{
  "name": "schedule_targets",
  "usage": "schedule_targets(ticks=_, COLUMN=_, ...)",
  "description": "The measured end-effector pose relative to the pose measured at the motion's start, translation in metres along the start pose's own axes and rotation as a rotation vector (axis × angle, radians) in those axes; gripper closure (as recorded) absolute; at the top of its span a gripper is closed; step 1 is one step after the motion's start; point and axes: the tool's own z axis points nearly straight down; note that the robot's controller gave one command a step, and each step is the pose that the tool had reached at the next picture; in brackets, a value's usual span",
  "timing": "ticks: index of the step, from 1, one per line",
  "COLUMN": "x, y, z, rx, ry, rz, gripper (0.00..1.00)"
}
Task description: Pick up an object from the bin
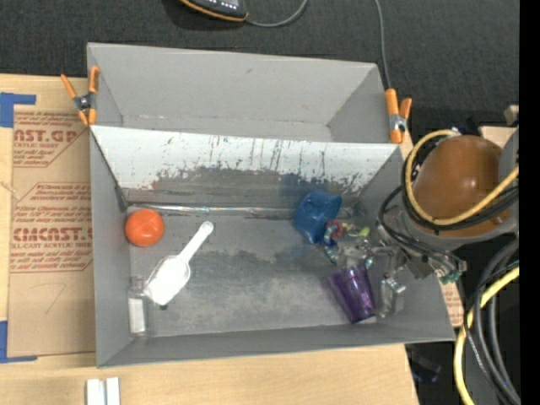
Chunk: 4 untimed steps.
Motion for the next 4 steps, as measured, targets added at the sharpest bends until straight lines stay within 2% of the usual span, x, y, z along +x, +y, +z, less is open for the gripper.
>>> schedule_targets(ticks=1, x=-0.031, y=0.052, z=-0.025, rx=-0.001, ry=0.001, rz=-0.037, gripper=0.00)
schedule_targets(ticks=2, x=-0.007, y=-0.029, z=0.039, rx=0.030, ry=-0.045, rz=-0.167, gripper=1.00)
schedule_targets(ticks=4, x=-0.008, y=-0.029, z=0.039, rx=0.031, ry=-0.045, rz=-0.168, gripper=1.00)
